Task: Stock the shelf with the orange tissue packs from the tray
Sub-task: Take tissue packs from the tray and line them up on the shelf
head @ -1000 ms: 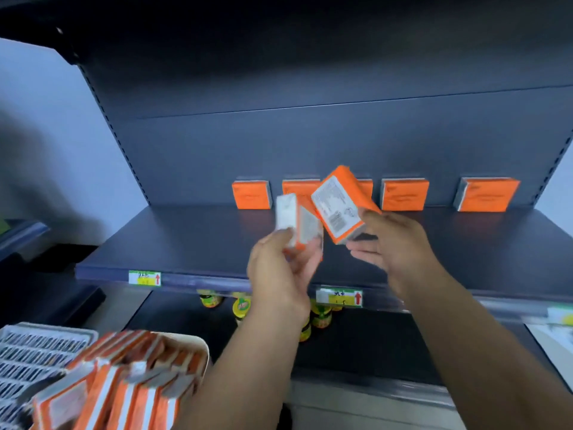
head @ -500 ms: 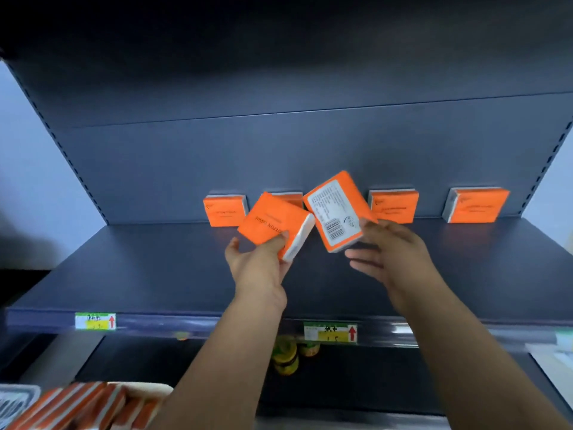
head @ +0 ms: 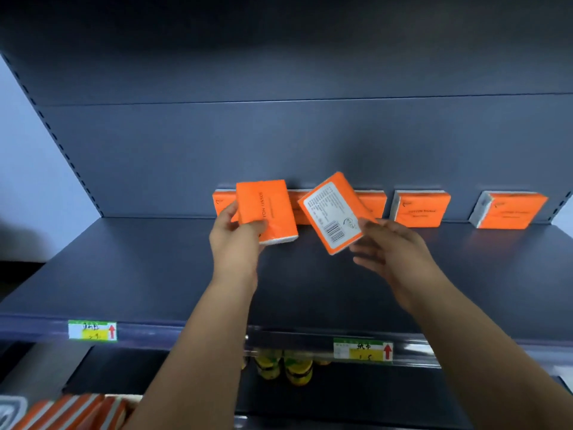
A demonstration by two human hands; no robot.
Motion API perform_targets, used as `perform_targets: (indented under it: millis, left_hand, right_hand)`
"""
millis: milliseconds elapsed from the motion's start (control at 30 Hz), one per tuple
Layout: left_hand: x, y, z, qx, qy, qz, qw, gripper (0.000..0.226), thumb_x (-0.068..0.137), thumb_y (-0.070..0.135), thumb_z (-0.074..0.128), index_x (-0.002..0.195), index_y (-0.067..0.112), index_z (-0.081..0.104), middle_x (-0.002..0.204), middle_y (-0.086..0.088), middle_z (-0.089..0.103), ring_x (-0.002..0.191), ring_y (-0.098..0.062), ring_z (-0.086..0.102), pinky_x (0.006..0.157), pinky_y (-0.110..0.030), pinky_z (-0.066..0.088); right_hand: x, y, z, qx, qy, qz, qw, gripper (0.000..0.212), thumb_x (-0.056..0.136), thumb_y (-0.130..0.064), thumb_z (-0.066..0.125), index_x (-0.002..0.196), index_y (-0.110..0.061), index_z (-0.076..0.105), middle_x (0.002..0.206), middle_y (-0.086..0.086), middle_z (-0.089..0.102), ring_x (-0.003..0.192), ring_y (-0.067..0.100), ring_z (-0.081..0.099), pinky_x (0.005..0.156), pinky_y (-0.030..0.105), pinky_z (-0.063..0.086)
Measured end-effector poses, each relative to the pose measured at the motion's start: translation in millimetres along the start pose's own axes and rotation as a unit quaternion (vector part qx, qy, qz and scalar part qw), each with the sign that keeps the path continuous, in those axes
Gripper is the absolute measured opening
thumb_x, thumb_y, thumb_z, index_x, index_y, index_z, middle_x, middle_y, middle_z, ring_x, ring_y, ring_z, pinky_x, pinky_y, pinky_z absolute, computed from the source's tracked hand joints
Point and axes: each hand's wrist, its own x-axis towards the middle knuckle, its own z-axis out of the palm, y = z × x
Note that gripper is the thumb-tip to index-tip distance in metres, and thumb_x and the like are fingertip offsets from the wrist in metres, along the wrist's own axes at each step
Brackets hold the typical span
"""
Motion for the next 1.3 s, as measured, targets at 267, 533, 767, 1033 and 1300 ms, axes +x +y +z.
perform_targets:
  millis: [267,533,767,1033,1300]
  left_hand:
    - [48,-6,-63,0.301,-0.14,0.151,0.931,0.054,0.085,-0.015,0.063,0.099,0.038,0.067,0.092,0.024,0.072,0.083,0.012,0.064,0.081,-0.015,0.049]
    - [108,16,-62,0.486,-0.136,0.294,0.811,0.052,0.076,-0.013,0.06,0.111,0.021,0.075,0.115,-0.001,0.071,0.106,-0.018,0.065,0.092,-0.025,0.047]
    - [152,0,-72,0.703,-0.115,0.372,0.595,0.055,0.071,-0.003,0.073,0.12,0.022,0.073,0.121,-0.011,0.067,0.112,-0.042,0.059,0.105,-0.057,0.042]
    - [142,-20,-61,0.68,-0.105,0.292,0.665,0.049,0.082,-0.002,0.057,0.128,0.012,0.06,0.116,-0.017,0.042,0.099,-0.046,0.054,0.085,-0.055,0.053]
    - [103,-22,-20,0.447,-0.015,0.266,0.854,0.034,0.096,0.019,0.056,0.128,0.013,0.064,0.12,-0.011,0.055,0.099,-0.032,0.061,0.085,-0.037,0.048]
  right_hand:
    - [3,19,-5,-0.068,-0.009,-0.014,0.998,0.016,0.1,-0.024,0.066,0.111,-0.014,0.074,0.102,0.004,0.08,0.104,0.027,0.074,0.095,0.044,0.058]
    - [12,25,19,-0.06,-0.031,-0.007,0.998,0.017,0.1,-0.027,0.067,0.108,-0.014,0.075,0.098,0.003,0.08,0.095,0.023,0.075,0.093,0.044,0.06]
    - [15,24,33,-0.103,-0.052,-0.033,0.993,0.01,0.098,-0.023,0.069,0.103,-0.016,0.075,0.093,0.011,0.078,0.08,0.02,0.07,0.085,0.043,0.061]
    - [22,29,44,-0.135,-0.034,-0.049,0.989,0.017,0.097,-0.021,0.071,0.114,-0.022,0.071,0.091,0.001,0.079,0.079,0.023,0.078,0.082,0.046,0.064]
    - [40,34,55,-0.202,-0.019,-0.178,0.963,0.039,0.092,-0.02,0.075,0.126,-0.038,0.07,0.107,-0.021,0.072,0.099,-0.006,0.067,0.089,0.018,0.054]
